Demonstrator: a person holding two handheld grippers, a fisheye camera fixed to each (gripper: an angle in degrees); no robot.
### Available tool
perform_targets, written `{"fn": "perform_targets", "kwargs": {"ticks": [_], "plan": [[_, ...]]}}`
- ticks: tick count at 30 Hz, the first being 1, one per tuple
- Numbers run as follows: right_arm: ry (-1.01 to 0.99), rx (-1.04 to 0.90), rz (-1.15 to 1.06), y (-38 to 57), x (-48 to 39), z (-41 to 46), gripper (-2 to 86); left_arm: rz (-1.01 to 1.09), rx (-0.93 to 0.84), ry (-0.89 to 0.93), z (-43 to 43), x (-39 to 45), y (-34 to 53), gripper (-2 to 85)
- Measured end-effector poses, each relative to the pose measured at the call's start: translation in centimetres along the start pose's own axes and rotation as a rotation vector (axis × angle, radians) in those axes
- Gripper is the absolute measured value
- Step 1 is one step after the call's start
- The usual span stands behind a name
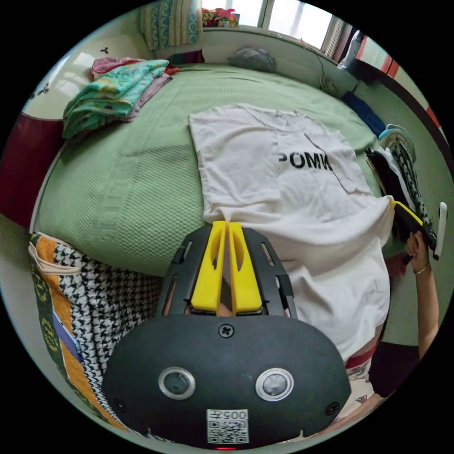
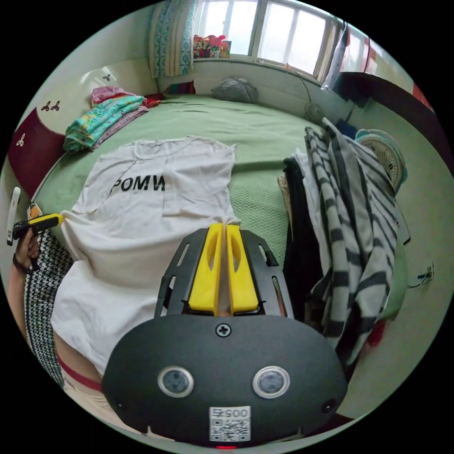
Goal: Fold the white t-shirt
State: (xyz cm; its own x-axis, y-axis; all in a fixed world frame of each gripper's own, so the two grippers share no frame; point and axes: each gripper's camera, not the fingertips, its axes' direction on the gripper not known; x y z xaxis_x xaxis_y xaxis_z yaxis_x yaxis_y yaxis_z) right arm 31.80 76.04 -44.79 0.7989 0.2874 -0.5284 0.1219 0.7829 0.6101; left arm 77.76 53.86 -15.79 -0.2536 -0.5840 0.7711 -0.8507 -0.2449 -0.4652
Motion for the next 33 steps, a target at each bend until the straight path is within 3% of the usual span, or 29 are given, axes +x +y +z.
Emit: {"fn": "perform_targets", "kwargs": {"ticks": [11,17,19,26,33], "plan": [[0.118,0.132,0.063,-11.1,-0.8,0.4,-1.5,-0.005,0.095,-0.101,-2.8,-0.7,-9.7,0.6],[0.253,0.018,0.089,-13.5,-2.2,2.9,0.4,-0.05,0.064,-0.06,-1.9,-1.1,-11.0,5.5],[0.219,0.023,0.112,-12.8,-1.6,2.7,2.4,-0.082,0.043,-0.04,-1.8,-2.1,-9.9,9.6],[0.046,-0.017,0.152,-5.7,1.6,1.6,5.4,-0.151,0.041,0.03,-2.3,-3.9,-3.1,11.1],[0.055,-0.122,0.112,1.4,1.5,2.7,4.6,-0.082,-0.056,0.044,-0.5,-1.3,4.8,12.6]]}}
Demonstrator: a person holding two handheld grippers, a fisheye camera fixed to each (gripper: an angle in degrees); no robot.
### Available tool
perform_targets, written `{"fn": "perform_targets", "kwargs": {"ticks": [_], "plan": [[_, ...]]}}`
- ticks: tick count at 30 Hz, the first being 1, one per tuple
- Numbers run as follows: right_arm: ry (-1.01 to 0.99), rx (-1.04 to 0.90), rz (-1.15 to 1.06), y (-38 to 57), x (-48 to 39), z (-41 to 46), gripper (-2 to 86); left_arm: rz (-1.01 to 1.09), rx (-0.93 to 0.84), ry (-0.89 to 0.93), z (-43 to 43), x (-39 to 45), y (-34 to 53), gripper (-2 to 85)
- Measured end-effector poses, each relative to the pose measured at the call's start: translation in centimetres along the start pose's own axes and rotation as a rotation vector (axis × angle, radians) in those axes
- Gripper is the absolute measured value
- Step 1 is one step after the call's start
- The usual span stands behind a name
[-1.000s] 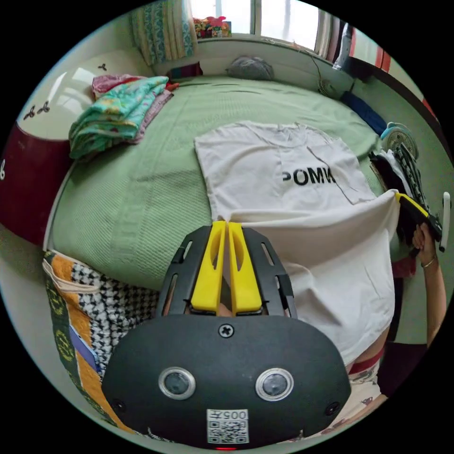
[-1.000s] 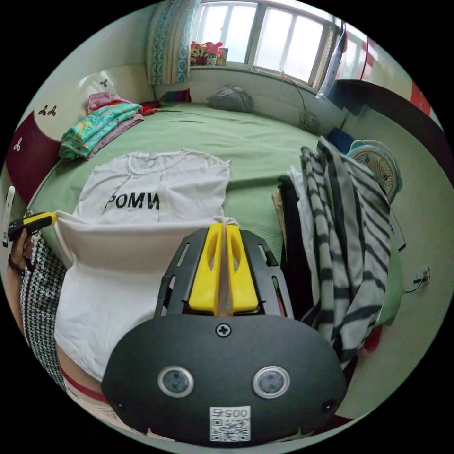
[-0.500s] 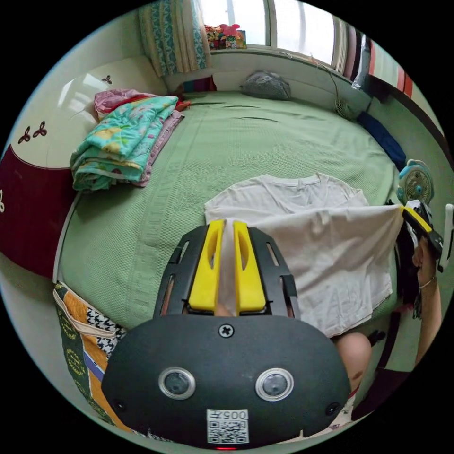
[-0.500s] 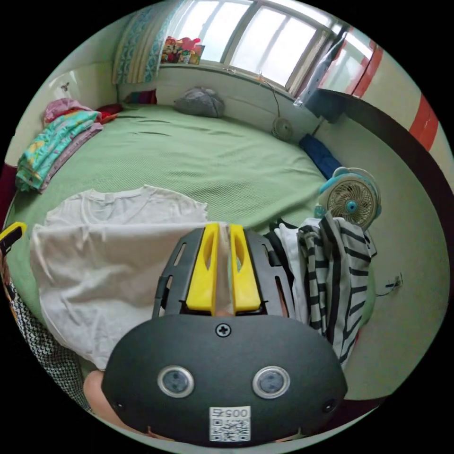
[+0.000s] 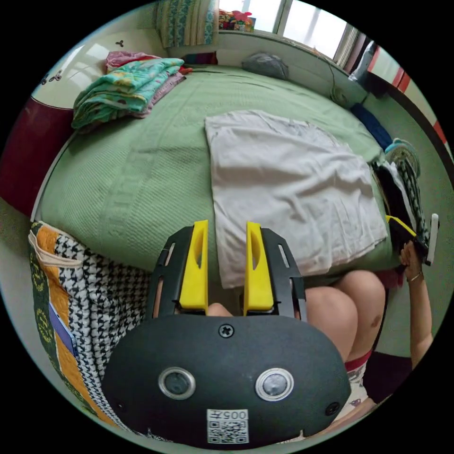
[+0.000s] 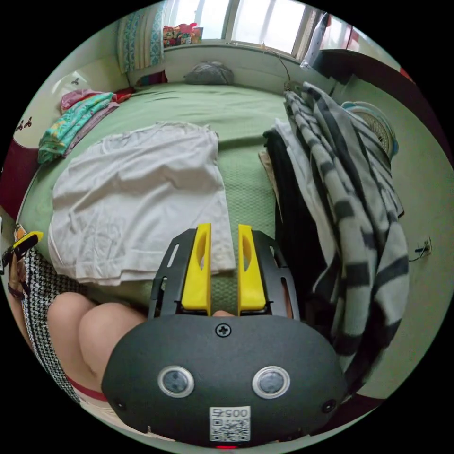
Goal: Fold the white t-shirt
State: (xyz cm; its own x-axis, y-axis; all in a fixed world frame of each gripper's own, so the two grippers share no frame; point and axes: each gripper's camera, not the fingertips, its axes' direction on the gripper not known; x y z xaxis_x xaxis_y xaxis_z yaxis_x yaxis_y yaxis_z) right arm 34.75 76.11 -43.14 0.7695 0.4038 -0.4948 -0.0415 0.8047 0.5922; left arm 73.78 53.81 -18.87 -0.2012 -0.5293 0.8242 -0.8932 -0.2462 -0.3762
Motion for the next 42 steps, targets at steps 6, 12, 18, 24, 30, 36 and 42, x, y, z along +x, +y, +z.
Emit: {"fn": "perform_targets", "kwargs": {"ticks": [6,12,18,24,30,36,42], "plan": [[0.034,0.001,-0.051,2.3,-0.6,-0.9,4.2,-0.031,-0.037,-0.019,1.2,0.7,3.8,15.5],[0.04,0.027,-0.091,3.1,-0.9,-2.4,4.0,-0.079,-0.059,0.002,1.9,0.3,4.8,14.7],[0.044,0.017,-0.052,4.2,0.2,-2.5,3.4,-0.086,-0.077,-0.012,1.9,0.5,6.1,13.8],[0.041,0.008,-0.061,5.2,0.6,-2.7,5.4,-0.087,-0.094,-0.004,0.9,0.7,8.4,11.0],[0.03,-0.028,-0.018,5.3,0.9,-2.2,5.7,-0.081,-0.117,-0.015,-0.2,1.2,10.6,8.5],[0.026,-0.029,0.023,6.9,0.8,-3.1,2.7,-0.081,-0.132,0.006,-2.0,1.5,13.2,3.8],[0.006,-0.008,-0.021,9.4,0.5,-5.8,-1.0,-0.059,-0.096,0.009,-5.6,1.6,16.8,2.0]]}}
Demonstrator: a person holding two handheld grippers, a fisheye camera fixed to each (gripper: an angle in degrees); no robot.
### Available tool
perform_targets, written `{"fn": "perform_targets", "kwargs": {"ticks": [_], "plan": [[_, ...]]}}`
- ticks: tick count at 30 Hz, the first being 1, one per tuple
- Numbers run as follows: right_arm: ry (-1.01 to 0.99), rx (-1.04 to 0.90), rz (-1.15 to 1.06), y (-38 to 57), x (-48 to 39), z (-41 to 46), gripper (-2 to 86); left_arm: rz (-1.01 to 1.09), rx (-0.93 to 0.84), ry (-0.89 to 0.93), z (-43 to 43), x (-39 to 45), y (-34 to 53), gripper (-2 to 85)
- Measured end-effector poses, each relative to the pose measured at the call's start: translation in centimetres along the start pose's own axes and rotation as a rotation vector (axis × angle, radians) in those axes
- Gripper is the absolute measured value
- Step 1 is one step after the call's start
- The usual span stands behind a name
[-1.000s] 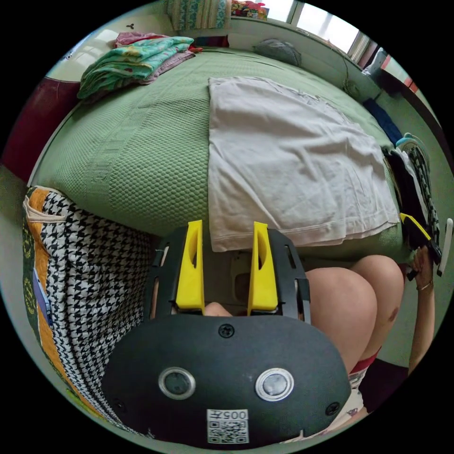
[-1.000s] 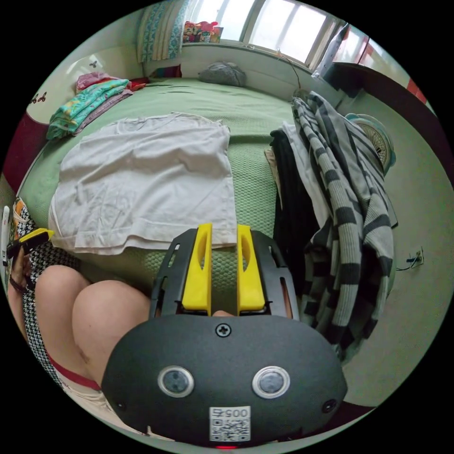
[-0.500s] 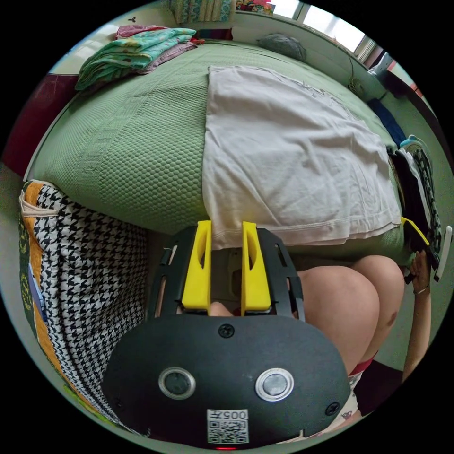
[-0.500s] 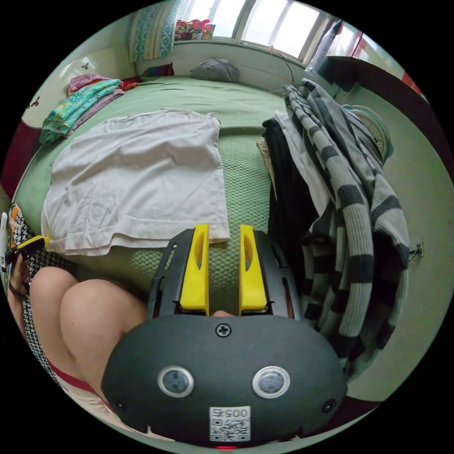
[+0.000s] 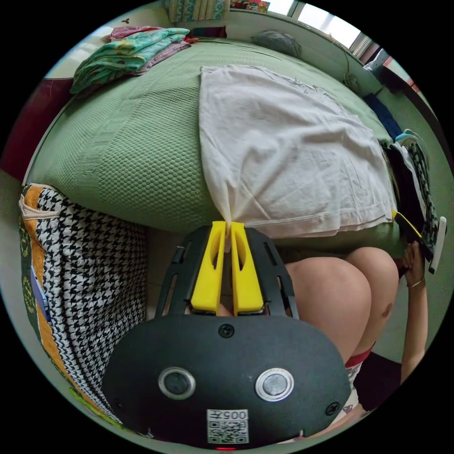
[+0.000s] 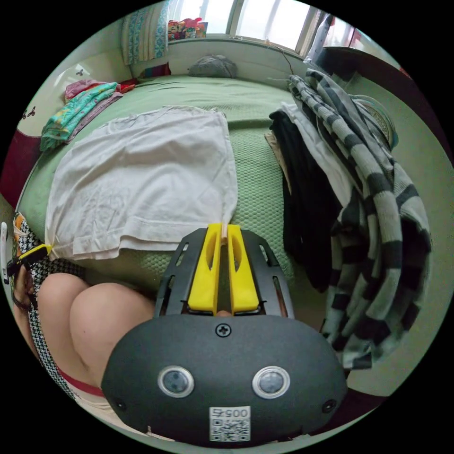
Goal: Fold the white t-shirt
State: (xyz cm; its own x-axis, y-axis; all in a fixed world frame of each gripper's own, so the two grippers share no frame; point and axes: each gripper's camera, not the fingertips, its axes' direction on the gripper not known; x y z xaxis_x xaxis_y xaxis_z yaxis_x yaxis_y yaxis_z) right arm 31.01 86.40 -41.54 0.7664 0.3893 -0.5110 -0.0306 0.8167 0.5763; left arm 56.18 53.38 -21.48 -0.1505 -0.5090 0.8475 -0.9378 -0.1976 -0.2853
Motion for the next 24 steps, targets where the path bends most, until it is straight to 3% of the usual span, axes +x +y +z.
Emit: {"fn": "perform_targets", "kwargs": {"ticks": [18,24], "plan": [[-0.109,0.171,0.061,8.9,4.5,-18.0,-1.2,0.023,0.295,0.068,-18.4,-1.2,15.1,1.0],[-0.162,0.122,0.12,12.7,5.9,-22.1,-1.3,0.021,0.266,0.12,-22.2,-1.6,20.5,1.2]]}}
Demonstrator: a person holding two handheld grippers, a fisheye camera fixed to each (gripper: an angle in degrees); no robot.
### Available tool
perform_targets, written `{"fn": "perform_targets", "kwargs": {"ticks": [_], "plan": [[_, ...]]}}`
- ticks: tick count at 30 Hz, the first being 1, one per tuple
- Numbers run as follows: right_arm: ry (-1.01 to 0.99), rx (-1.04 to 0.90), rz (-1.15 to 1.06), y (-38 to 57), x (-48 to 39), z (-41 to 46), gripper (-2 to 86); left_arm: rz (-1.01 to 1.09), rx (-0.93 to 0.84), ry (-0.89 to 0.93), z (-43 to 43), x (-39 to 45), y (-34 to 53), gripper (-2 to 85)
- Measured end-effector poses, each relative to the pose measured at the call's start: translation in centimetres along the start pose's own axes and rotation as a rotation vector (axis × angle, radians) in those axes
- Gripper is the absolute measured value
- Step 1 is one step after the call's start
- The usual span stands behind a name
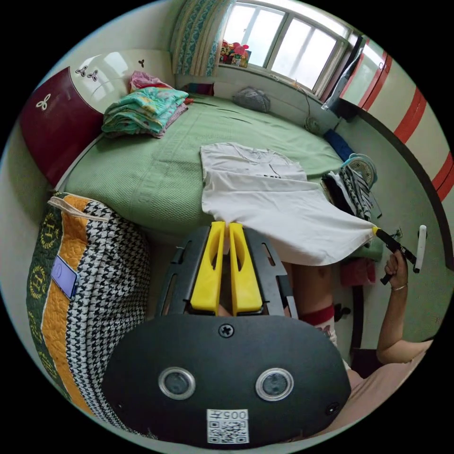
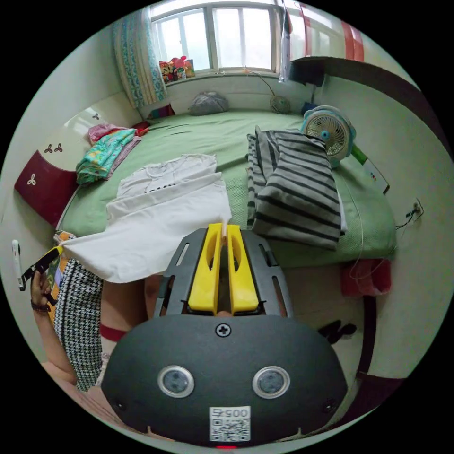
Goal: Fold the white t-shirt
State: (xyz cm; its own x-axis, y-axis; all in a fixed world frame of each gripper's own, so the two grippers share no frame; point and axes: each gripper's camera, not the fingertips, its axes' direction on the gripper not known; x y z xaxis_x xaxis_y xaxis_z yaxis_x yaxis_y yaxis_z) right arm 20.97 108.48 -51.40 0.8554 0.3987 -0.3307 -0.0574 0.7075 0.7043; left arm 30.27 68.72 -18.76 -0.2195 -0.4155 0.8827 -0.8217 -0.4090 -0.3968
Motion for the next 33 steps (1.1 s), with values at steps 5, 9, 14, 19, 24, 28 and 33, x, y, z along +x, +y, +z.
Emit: {"fn": "perform_targets", "kwargs": {"ticks": [5,9,14,19,24,28,33], "plan": [[-0.017,-0.029,0.012,3.1,0.4,-3.3,-1.3,-0.034,-0.007,0.017,-3.2,-0.4,3.4,1.0],[-0.036,-0.024,0.028,4.8,0.6,-5.7,-1.2,-0.052,0.018,0.039,-6.2,-0.7,5.6,1.0],[0.008,0.001,0.008,6.7,-0.2,-9.0,-1.2,-0.044,0.062,0.03,-9.6,-0.6,7.1,1.0],[0.03,0.025,0.007,7.6,-0.9,-11.5,-1.3,-0.043,0.14,0.039,-13.4,-0.5,7.8,1.1],[0.044,0.05,-0.011,7.5,-1.7,-13.2,-1.3,-0.043,0.161,0.012,-14.8,-0.6,7.1,1.1],[0.024,0.039,0.008,6.5,-1.8,-12.1,-1.3,-0.076,0.126,0.032,-13.5,-1.4,5.5,1.1],[0.018,0.02,0.029,4.3,-2.1,-10.1,-1.3,-0.086,0.102,0.031,-11.8,-1.9,2.7,1.1]]}}
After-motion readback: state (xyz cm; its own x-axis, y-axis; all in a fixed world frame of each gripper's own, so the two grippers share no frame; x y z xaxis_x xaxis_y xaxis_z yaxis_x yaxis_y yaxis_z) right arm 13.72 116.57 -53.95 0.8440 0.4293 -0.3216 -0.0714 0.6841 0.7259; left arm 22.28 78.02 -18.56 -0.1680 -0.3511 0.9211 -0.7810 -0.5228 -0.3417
